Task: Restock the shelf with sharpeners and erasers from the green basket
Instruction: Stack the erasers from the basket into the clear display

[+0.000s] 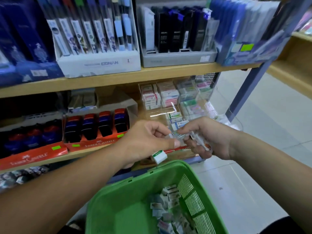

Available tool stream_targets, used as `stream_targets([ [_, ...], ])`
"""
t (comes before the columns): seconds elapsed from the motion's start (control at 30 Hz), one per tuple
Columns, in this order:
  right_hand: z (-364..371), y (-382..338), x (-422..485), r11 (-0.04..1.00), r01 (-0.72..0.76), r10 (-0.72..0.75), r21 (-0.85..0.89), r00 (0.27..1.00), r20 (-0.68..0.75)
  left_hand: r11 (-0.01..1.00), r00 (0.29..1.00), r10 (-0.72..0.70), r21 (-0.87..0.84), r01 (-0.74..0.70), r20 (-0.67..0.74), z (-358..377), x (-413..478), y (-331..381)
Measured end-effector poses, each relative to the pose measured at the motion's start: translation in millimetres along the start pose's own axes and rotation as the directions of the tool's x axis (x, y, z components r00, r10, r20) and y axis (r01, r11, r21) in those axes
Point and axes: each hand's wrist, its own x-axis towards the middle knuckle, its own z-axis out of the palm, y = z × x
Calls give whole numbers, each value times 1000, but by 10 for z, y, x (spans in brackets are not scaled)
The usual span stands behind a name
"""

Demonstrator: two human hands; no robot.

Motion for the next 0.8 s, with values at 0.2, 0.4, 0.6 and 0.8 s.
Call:
stream_targets([
  [0.2, -261, 12, -34, 999, 29, -30, -27, 999, -45, 997, 998, 53, 64, -50, -46, 99, 165, 82],
  [0.4, -522, 20, -110, 976, 215, -191, 39, 928, -319, 967, 983, 167, 207, -147, -80, 153, 377, 290],
  [0.6, -749, 56, 28, 898, 427, -266, 105, 717, -645, 931, 974, 154, 356, -86, -167, 179, 947, 403],
  [0.8, -922, 105, 198, 832, 514, -226, 207, 656, -720, 850, 972, 114, 526, 13, -208, 310, 1612, 541],
])
